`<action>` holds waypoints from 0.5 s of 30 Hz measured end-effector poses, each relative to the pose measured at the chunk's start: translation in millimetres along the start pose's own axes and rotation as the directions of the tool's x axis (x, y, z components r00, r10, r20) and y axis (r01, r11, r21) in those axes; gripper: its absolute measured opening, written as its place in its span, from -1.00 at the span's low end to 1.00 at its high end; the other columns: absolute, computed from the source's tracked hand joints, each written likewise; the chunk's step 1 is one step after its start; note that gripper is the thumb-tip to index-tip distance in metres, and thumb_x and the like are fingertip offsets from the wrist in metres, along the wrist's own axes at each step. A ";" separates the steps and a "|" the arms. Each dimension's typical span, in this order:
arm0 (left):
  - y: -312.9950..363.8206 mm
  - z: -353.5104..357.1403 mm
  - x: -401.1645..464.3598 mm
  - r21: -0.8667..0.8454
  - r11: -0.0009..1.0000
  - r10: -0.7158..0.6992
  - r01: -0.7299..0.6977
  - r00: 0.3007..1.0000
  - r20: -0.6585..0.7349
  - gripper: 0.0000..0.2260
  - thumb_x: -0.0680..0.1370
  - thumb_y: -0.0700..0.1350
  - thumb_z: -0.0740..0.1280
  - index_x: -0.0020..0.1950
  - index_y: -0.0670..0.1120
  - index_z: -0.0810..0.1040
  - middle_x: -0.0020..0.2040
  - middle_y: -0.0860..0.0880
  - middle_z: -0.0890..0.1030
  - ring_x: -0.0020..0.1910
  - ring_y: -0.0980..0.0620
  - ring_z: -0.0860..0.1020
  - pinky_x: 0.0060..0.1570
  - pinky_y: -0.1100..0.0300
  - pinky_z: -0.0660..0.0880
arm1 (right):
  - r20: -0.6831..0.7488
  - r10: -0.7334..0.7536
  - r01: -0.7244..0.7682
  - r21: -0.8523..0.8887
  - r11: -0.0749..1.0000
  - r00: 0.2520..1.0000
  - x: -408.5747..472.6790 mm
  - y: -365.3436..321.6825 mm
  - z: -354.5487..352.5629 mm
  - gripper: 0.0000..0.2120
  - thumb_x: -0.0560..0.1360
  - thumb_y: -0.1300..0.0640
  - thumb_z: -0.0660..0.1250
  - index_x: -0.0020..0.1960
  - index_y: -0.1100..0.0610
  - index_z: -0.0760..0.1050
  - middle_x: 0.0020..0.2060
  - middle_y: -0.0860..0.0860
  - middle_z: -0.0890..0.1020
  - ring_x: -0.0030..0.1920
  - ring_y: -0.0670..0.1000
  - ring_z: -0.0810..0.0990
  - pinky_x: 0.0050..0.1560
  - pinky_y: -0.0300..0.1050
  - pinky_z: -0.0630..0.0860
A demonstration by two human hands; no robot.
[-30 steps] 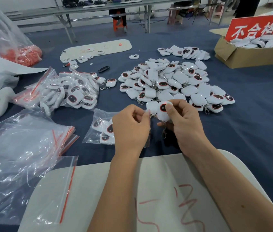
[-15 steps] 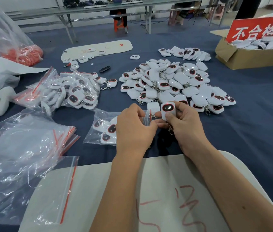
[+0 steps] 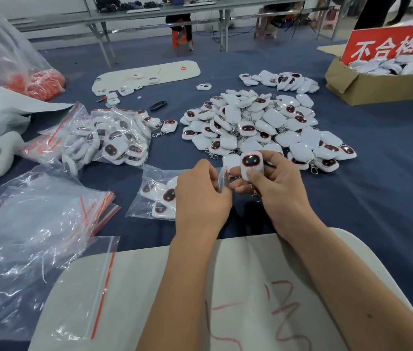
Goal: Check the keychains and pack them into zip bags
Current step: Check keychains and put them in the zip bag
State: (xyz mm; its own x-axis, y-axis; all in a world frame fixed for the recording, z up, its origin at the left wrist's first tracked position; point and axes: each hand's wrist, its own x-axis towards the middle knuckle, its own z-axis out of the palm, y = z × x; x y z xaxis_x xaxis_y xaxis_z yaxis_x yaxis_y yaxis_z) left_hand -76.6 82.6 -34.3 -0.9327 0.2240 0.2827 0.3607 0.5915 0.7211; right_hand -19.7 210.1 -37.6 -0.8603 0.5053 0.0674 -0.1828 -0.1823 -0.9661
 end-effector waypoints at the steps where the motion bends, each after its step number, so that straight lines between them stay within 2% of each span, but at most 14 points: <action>1: -0.8 0.0 0.4 -0.003 1.000 -0.011 0.011 1.000 -0.011 -0.86 0.44 -0.22 0.43 -0.15 -0.05 0.50 -0.29 0.06 0.58 -0.25 0.04 0.57 -0.16 0.01 0.57 | 0.003 0.004 -0.004 -0.015 1.000 1.000 -0.3 0.3 -0.5 -0.81 0.68 0.36 0.26 0.29 0.29 0.44 -0.10 0.20 0.76 -0.23 0.13 0.75 -0.22 -0.22 0.64; 4: -3.1 -2.1 1.5 -0.065 0.997 -0.041 0.036 0.996 -0.074 -0.88 0.45 -0.25 0.41 -0.17 -0.05 0.53 -0.32 0.09 0.57 -0.31 0.14 0.55 -0.23 0.18 0.53 | 0.020 0.027 -0.025 -0.054 0.998 0.999 -1.5 1.7 1.0 -0.82 0.67 0.33 0.28 0.24 0.21 0.38 -0.12 0.18 0.76 -0.28 0.09 0.72 -0.28 -0.20 0.61; 7: -4.0 -4.5 3.2 -0.149 0.989 -0.024 0.006 0.993 -0.116 -0.86 0.47 -0.24 0.45 -0.17 -0.04 0.55 -0.33 0.10 0.58 -0.30 0.16 0.55 -0.28 0.28 0.50 | 0.035 0.017 -0.011 -0.158 0.987 0.999 -1.3 5.4 0.4 -0.90 0.65 0.29 0.36 0.13 0.17 0.49 -0.22 0.13 0.68 -0.41 0.04 0.65 -0.39 -0.18 0.57; 9: -3.2 -5.2 3.6 -0.170 0.985 0.013 -0.036 0.991 -0.135 -0.85 0.49 -0.25 0.45 -0.17 -0.03 0.55 -0.32 0.10 0.58 -0.29 0.15 0.55 -0.26 0.24 0.51 | 0.040 0.000 0.011 -0.257 0.966 0.999 -1.5 6.7 -0.9 -0.93 0.61 0.23 0.43 0.07 0.12 0.57 -0.33 0.11 0.63 -0.48 0.05 0.61 -0.44 -0.16 0.55; 12: -0.2 -4.6 2.6 -0.179 0.977 0.089 -0.116 0.984 -0.156 -0.84 0.49 -0.27 0.42 -0.17 -0.02 0.54 -0.32 0.10 0.58 -0.30 0.11 0.55 -0.22 0.08 0.56 | 0.037 -0.012 0.025 -0.366 0.930 0.999 -3.0 6.8 -0.9 -0.86 0.56 0.15 0.51 0.03 0.11 0.56 -0.38 0.07 0.61 -0.53 0.07 0.58 -0.50 -0.12 0.49; 15: 3.4 -4.1 0.8 -0.190 0.963 0.161 -0.192 0.973 -0.167 -0.85 0.49 -0.28 0.41 -0.15 -0.04 0.55 -0.30 0.11 0.57 -0.30 0.11 0.53 -0.22 0.07 0.55 | 0.087 -0.025 0.054 -0.348 0.936 0.996 -5.4 3.9 0.6 -0.93 0.59 0.18 0.47 0.01 0.14 0.59 -0.39 0.07 0.65 -0.52 0.02 0.53 -0.47 -0.13 0.48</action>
State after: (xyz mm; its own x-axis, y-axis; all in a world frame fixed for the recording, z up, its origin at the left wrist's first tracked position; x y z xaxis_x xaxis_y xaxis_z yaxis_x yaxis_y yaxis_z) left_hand -76.1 81.6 -29.0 -0.8483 0.1834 0.4968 0.5272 0.3797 0.7602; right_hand -16.1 206.2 -41.5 -0.8937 0.4343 0.1130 -0.0521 0.1498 -0.9873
